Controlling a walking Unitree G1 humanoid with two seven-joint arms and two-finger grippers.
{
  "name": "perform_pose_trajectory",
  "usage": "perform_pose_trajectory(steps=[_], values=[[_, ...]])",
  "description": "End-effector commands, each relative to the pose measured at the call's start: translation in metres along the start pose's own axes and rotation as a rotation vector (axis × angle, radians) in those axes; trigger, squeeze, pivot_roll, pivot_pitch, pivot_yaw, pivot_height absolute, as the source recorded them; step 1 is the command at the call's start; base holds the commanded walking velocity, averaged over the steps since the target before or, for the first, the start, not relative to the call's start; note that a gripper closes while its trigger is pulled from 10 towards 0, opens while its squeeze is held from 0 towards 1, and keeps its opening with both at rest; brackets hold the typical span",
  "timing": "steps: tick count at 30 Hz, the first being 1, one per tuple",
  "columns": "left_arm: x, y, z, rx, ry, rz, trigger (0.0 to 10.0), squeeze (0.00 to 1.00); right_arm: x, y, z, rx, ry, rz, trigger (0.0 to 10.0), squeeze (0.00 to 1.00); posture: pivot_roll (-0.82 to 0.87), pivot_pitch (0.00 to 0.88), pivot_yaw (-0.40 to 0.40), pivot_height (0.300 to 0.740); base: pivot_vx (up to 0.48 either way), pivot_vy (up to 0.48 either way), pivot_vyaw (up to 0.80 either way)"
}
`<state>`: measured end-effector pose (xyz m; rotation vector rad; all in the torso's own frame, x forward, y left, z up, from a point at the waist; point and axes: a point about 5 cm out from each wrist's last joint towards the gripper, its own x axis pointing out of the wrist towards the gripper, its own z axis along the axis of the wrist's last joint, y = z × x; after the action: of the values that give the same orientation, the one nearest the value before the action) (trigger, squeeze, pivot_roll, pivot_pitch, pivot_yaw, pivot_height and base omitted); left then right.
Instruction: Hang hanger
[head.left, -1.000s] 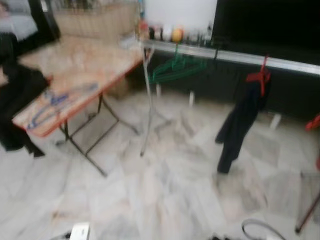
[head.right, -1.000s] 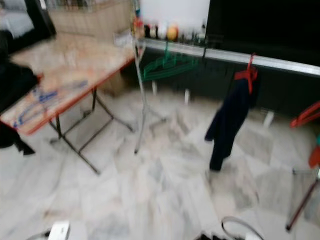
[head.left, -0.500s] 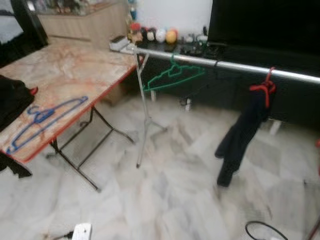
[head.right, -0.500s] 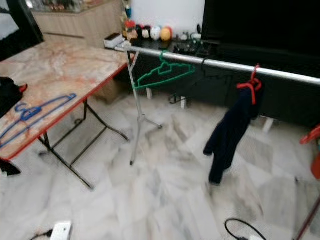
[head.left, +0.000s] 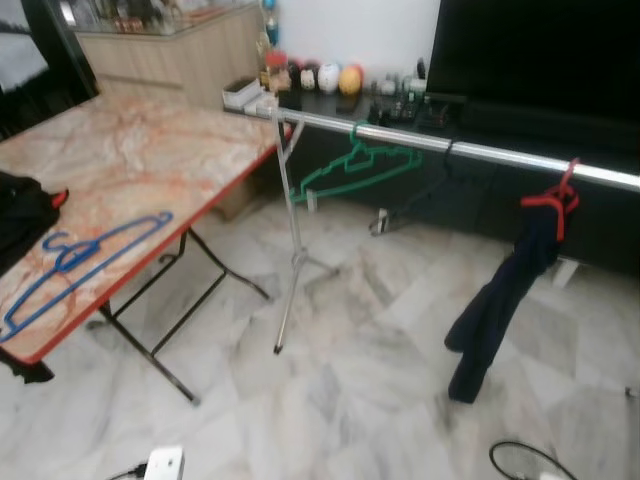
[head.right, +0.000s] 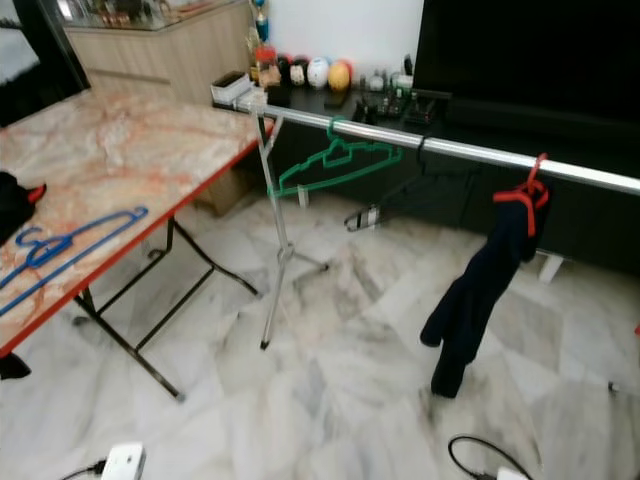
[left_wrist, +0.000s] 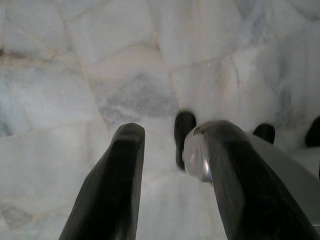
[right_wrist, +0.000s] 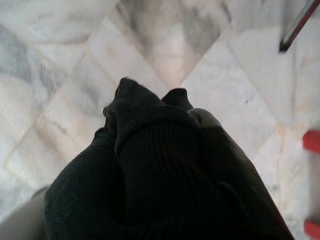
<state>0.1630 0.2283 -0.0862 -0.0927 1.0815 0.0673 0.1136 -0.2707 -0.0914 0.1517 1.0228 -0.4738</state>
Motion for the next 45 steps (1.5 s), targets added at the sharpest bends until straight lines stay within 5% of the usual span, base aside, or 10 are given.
perform_pose_trajectory(steps=[1, 45], values=[[-0.0024, 0.0094, -0.0047, 0.017, 0.022, 0.023, 10.0, 0.0, 0.0004, 0.0079, -0.0004, 0.008, 0.001, 0.019, 10.0, 0.0, -0.06, 0.0, 0.027, 0.74, 0.266, 0.0, 0.0], [-0.0027, 0.0098, -0.0028, 0.088, -0.021, 0.039, 10.0, 0.0, -0.0002, 0.0104, -0.0058, -0.031, 0.023, 0.011, 10.0, 0.0, -0.05, 0.0, 0.037, 0.74, 0.018, 0.0, -0.67]])
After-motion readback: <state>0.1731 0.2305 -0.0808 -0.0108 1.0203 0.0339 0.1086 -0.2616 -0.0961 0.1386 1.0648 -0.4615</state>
